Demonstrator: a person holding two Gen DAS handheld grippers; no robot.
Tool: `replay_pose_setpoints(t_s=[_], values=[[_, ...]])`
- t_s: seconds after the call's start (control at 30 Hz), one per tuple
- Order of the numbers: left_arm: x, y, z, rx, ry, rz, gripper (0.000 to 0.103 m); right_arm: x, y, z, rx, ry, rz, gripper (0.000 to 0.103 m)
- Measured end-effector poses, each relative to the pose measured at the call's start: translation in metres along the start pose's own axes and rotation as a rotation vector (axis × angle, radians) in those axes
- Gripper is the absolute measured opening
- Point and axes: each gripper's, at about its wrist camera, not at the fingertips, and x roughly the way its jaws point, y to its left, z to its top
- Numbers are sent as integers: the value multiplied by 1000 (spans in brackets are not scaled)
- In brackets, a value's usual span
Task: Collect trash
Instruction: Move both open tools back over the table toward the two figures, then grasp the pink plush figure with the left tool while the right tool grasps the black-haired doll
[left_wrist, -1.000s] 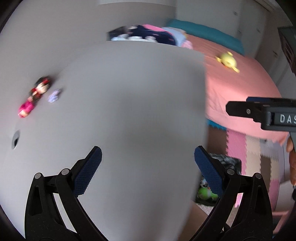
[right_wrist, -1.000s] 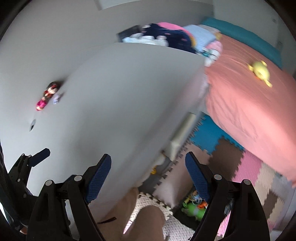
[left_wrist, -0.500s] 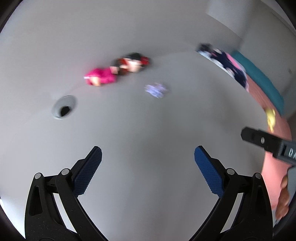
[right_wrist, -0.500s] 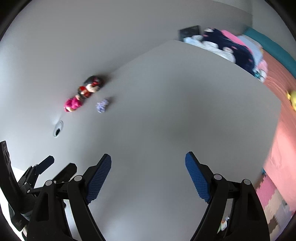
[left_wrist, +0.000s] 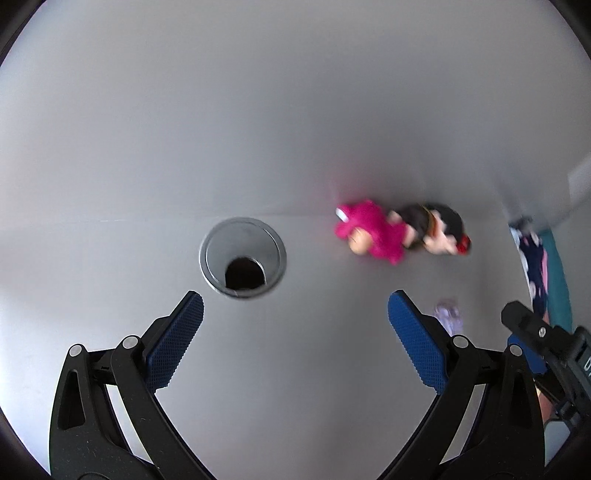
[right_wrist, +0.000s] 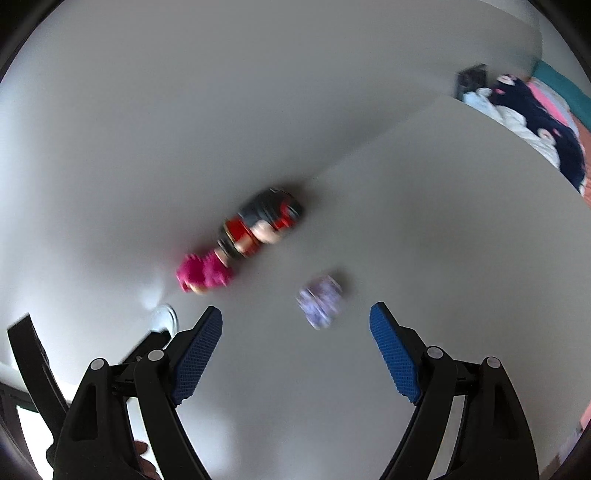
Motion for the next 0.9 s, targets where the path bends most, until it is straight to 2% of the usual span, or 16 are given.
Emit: replay_pose_setpoints(t_s=[0.23,0.37,0.57,0.67,0.73,0.87,0.9], values=[[12,5,21,-96,-12,16,97,42,19,33,66,34,29,83],[18,3,26,-89,-17,29,97,62,22,46,120,36,7,83],[30,10,40,-98,-7,44,97,88,26,54,124,46,-36,82],[32,9,41,-85,-16,59,97,97,24,55,138,33,-21,79],[34,7,42,-85,-8,56,97,101,25,55,116,34,-35,74],[39,-3,40,-95,15,32,97,99,30,52,37,18,-60,73],[39,-4,41,-98,17,27,97,95,30,51,11,1,-93,73]])
